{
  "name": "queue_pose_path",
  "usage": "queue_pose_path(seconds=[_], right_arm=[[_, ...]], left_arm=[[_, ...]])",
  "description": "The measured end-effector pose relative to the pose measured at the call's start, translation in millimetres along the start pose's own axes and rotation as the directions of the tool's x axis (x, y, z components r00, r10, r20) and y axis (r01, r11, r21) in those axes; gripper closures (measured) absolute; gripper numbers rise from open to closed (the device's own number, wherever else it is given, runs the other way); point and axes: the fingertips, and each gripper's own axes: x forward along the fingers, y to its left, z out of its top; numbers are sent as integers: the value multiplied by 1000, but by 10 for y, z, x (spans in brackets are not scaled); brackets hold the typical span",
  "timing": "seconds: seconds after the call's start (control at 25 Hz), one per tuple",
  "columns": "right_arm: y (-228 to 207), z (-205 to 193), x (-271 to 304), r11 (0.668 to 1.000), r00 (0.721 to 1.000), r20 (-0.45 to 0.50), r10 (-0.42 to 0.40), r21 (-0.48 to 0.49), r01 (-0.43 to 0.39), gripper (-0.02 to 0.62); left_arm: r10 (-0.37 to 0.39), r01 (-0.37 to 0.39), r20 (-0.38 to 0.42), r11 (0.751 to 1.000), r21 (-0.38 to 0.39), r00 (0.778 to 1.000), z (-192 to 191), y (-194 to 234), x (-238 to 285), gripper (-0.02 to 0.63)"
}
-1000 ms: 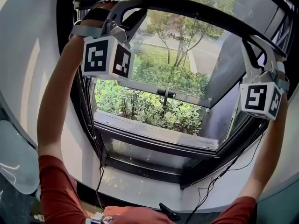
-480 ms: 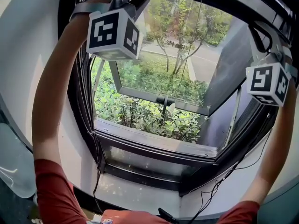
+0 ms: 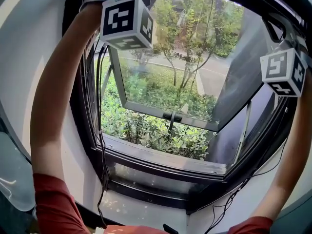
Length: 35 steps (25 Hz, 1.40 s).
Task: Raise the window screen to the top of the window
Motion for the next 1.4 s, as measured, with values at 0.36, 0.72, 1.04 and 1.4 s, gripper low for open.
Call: queue_pose_path(seconds=[0.36,0.72,1.04,1.4], right_arm=[[-388,2,256,999,998,-57,-36,5,37,522],[-455,-48,373,998,994,-93,-64,-19,63,517],[-474,-58,351,997,993,-93,-76,6,77,514],[-444,192,-12,984,992,-31,-119,132,122,500]], left_arm=[[53,-54,-49,999,-9,997,0,414,249,520],[52,-53,-62,998,-25,997,-21,486,336,517],[52,-55,-70,997,-48,996,-14,512,309,512],[105,-119,-71,964,-237,992,-272,490,-103,512]])
